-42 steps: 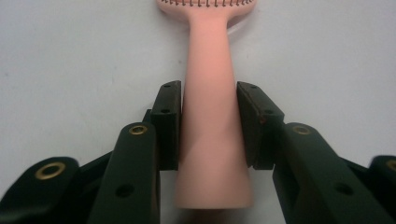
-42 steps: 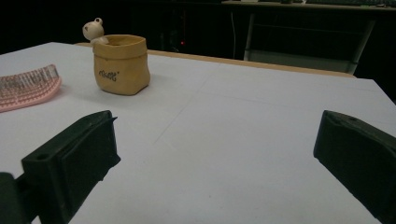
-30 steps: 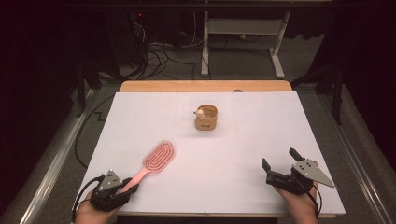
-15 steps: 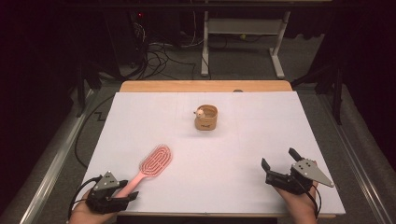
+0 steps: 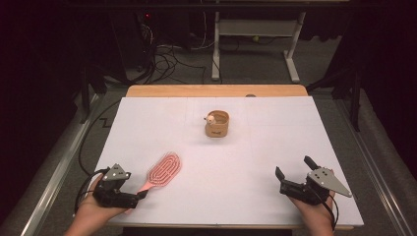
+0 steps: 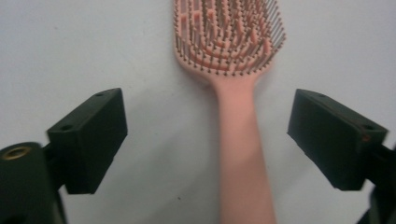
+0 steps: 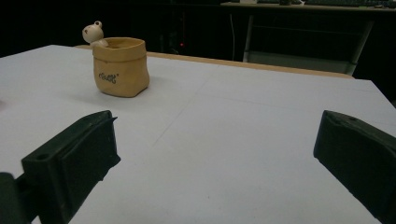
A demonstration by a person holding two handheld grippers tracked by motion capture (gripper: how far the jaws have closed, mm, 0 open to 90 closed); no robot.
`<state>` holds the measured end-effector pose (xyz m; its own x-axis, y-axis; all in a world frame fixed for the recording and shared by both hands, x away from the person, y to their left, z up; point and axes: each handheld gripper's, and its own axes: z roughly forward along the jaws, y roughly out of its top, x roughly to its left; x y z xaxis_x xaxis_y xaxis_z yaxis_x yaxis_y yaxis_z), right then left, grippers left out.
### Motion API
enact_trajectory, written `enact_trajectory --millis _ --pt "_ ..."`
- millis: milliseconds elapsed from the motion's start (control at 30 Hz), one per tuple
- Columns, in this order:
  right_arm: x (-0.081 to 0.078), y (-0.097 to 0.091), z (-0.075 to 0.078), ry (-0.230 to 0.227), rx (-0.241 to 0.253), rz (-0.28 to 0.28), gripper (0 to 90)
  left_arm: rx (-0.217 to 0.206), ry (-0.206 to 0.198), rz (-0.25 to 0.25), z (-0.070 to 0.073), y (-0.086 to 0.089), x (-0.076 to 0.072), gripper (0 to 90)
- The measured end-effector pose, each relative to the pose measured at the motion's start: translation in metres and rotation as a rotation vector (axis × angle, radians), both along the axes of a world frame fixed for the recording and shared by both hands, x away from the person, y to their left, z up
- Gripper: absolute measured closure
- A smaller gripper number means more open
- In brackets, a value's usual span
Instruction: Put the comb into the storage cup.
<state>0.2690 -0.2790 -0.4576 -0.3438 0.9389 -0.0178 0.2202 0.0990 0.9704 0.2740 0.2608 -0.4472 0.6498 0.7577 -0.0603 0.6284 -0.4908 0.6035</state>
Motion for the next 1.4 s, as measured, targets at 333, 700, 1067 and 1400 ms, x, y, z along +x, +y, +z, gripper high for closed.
enact_trajectory --millis 333,700,1067,1400 --pt "0.000 0.000 0.000 0.002 -0.001 0.002 0.2 0.036 0.088 -0.019 0.001 -0.013 0.026 0.0" --pt "0.000 -0.001 0.001 -0.001 0.002 0.002 0.2 0.089 0.135 -0.050 0.000 -0.035 0.035 0.0" --pt "0.000 -0.002 0.001 -0.003 0.002 0.002 0.3 0.096 0.164 -0.058 0.001 -0.054 0.048 0.0" --pt "0.001 -0.002 0.001 -0.004 0.004 0.004 0.2 0.137 0.178 -0.071 0.002 -0.067 0.058 0.0"
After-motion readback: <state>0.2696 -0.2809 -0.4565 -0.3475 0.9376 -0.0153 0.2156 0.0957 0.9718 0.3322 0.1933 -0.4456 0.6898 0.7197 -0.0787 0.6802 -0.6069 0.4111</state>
